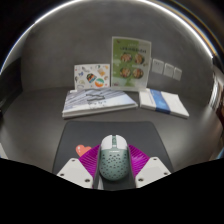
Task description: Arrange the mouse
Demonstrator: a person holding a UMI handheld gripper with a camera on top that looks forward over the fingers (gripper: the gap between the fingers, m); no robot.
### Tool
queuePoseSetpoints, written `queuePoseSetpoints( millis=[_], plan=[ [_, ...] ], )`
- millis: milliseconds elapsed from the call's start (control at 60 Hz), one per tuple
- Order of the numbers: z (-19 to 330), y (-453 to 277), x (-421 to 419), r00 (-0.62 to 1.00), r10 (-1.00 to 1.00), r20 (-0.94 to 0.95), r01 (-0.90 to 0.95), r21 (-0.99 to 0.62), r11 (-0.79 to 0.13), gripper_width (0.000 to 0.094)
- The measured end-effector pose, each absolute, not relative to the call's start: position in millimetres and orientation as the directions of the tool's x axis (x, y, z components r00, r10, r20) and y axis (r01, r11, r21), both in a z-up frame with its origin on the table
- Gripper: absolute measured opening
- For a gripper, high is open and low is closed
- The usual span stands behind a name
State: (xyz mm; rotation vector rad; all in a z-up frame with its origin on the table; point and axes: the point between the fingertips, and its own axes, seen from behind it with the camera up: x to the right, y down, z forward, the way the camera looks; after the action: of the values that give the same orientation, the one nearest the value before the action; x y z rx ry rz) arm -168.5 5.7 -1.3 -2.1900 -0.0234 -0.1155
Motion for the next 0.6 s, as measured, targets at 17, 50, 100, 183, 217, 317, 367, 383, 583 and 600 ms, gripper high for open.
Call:
queuePoseSetpoints(
  millis=[17,50,100,183,217,317,367,383,583,600],
  plan=[
    [-6,5,-168,0.996,-0.017,0.082,0.056,-0.804,-0.592,0.0419],
    [-8,7,-171,0.999,0.0,0.053,0.044,-0.817,-0.575,0.0421],
    [-9,6,-172,0.999,0.029,0.033,0.044,-0.814,-0.579,0.0451],
    [-9,7,-173,0.998,0.058,0.019,0.049,-0.81,-0.585,0.052],
    [-11,8,-172,0.997,0.072,0.022,0.06,-0.806,-0.589,0.0585],
    [6,0,-171,0.993,0.113,0.015,0.075,-0.834,-0.546,0.0888],
    [18,-13,-170,0.991,0.135,0.001,0.074,-0.843,-0.534,0.0837],
    [21,-19,-168,0.99,0.138,-0.006,0.069,-0.844,-0.532,0.085],
    [38,-100,-115,0.995,0.09,-0.049,0.005,-0.853,-0.521,0.0853],
    [38,-108,-109,0.996,0.079,-0.052,-0.003,-0.853,-0.522,0.0852]
  ],
)
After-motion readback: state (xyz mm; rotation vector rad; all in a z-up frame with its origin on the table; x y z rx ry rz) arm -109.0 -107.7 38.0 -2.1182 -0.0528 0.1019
